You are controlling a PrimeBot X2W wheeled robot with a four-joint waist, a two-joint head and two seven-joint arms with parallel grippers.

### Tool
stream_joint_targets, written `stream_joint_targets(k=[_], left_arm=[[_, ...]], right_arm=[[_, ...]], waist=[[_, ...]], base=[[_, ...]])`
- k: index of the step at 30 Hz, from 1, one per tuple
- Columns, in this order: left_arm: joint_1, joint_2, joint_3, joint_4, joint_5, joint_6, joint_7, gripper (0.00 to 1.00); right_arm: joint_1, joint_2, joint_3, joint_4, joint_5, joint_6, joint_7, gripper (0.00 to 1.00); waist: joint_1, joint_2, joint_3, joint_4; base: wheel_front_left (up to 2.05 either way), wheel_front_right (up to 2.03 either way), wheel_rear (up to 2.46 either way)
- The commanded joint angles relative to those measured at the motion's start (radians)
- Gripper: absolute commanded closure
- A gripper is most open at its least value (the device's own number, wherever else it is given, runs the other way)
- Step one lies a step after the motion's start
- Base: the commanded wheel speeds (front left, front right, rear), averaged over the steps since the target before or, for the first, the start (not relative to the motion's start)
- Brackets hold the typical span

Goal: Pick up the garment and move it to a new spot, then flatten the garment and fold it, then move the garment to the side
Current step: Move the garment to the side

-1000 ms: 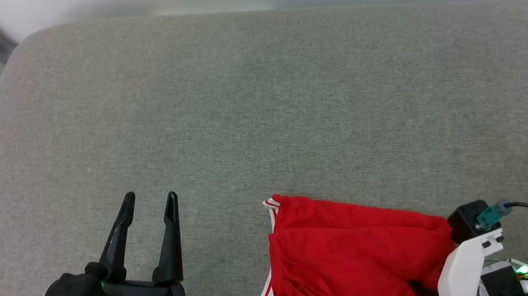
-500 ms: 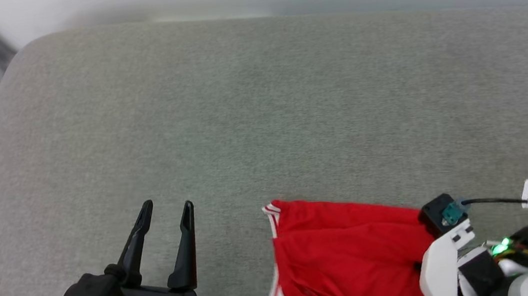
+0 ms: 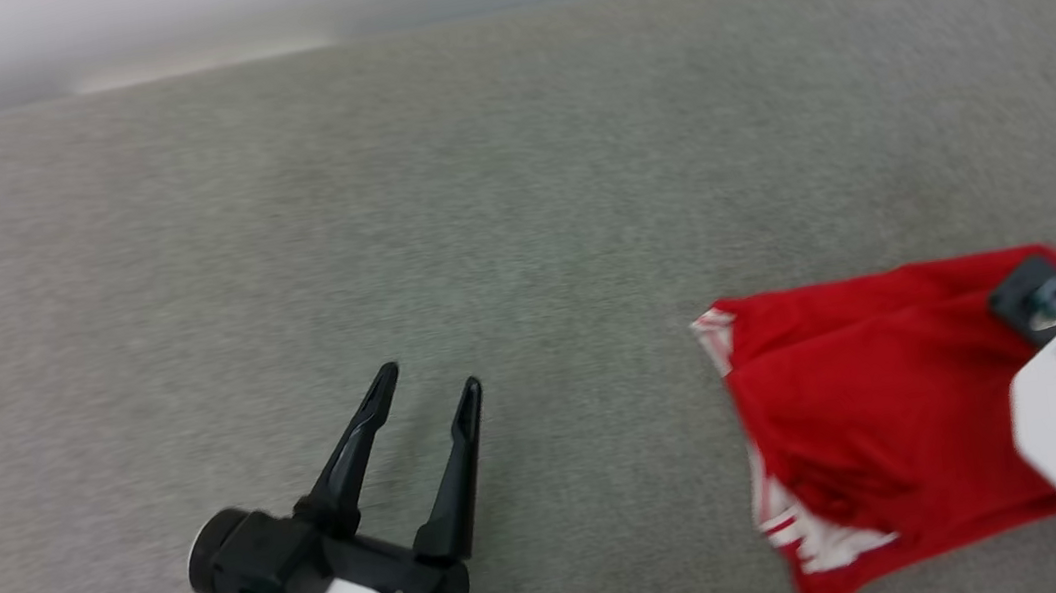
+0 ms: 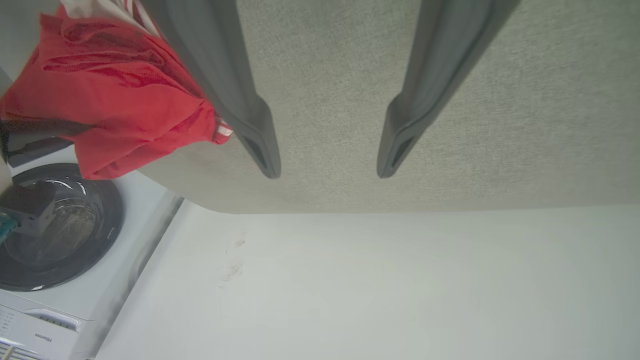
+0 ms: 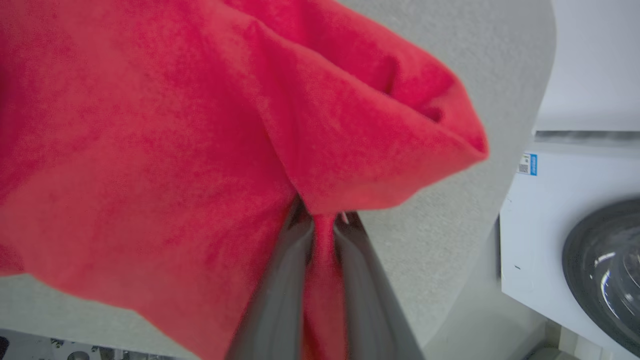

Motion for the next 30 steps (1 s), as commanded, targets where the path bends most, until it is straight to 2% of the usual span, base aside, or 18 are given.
stream_joint_targets(k=[1, 8, 11, 19, 30], left_arm=[[-0.027, 0.008, -0.012, -0.007, 0.006, -0.001, -0.002, 0.0], [-0.12, 0.068, -0.072, -0.034, 0.015, -0.001, -0.002, 0.0], [-0.165, 0.103, -0.109, -0.054, 0.039, -0.001, -0.002, 0.0], [-0.239, 0.146, -0.164, -0.106, 0.048, -0.001, -0.002, 0.0], [-0.248, 0.188, -0.159, -0.158, 0.047, -0.001, -0.002, 0.0]], right_arm=[[-0.026, -0.029, -0.015, -0.006, -0.002, -0.001, -0.003, 1.0], [-0.06, -0.12, -0.097, 0.004, 0.013, -0.001, -0.02, 1.0], [-0.075, -0.124, -0.164, 0.05, 0.019, -0.001, -0.049, 1.0], [-0.102, -0.154, -0.304, 0.253, -0.019, -0.001, -0.174, 1.0], [-0.183, -0.132, -0.454, 0.503, -0.074, -0.001, -0.354, 1.0]], waist=[[-0.0001, 0.0, 0.067, -0.078], [-0.0001, 0.0, 0.179, -0.182], [-0.0001, 0.0, 0.226, -0.207], [-0.0001, 0.0, 0.305, -0.211], [-0.0001, 0.0, 0.372, -0.166]], base=[[0.0, 0.0, 0.0], [0.0, 0.0, 0.0], [0.0, 0.0, 0.0], [0.0, 0.0, 0.0], [0.0, 0.0, 0.0]])
